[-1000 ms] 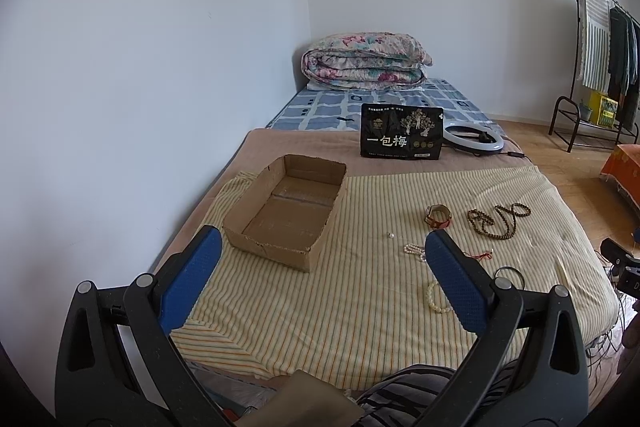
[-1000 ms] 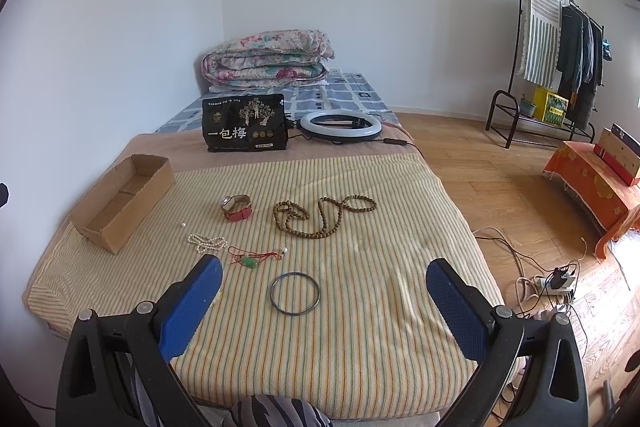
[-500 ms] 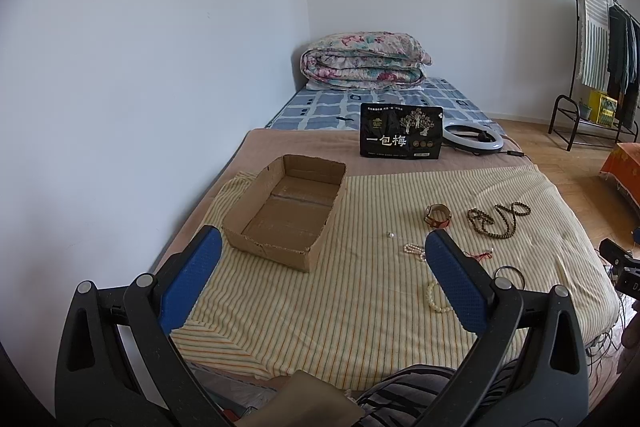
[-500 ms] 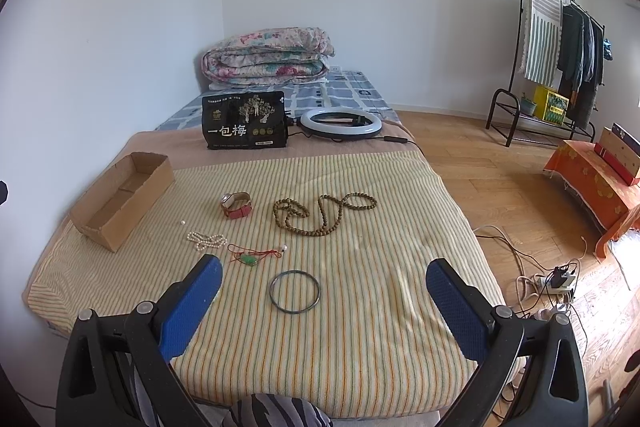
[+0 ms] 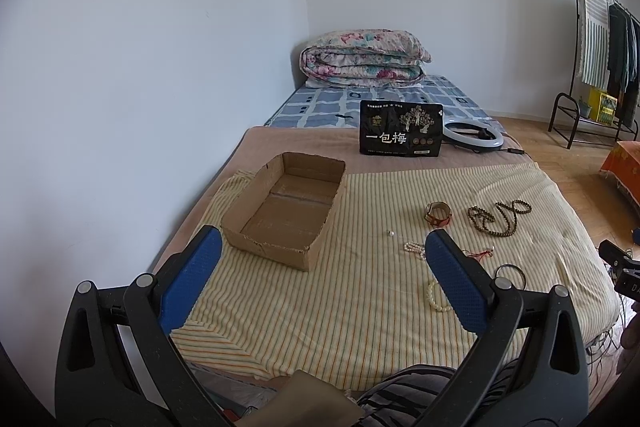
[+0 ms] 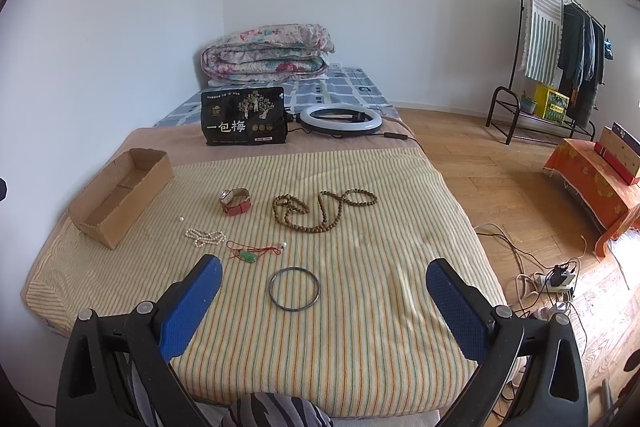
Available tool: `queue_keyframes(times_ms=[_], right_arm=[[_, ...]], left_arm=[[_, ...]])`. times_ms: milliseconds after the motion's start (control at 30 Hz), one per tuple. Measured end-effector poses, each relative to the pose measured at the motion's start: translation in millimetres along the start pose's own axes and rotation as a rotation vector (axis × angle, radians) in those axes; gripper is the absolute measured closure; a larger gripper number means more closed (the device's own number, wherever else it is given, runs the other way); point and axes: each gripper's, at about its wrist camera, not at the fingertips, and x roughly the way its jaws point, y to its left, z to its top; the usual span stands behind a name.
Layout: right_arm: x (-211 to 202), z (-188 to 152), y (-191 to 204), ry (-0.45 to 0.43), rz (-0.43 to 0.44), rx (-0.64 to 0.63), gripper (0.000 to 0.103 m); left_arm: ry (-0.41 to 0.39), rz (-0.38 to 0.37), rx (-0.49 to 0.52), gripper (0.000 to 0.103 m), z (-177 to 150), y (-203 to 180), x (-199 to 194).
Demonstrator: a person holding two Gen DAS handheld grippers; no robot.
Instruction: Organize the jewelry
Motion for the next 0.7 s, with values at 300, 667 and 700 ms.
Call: queue_keyframes(times_ms=[300, 667, 700], right_arm=[[4.6, -2.6, 0.0, 0.013, -0.001, 0.0, 0.0], [17.8, -8.4, -5.6, 0.047, -0.004, 0.007, 0.0], [20.0, -9.3, -6.7, 0.052, -0.005, 0.008, 0.0]], left_arm=[[0.013, 0.002, 0.002, 0.0, 0.1, -5.5, -5.1], [0.064, -0.008, 0.008, 0.0, -13.8, -3.3, 19.9], [0.07, -0.011, 0.011, 0.0, -14.4, -3.2, 23.3]])
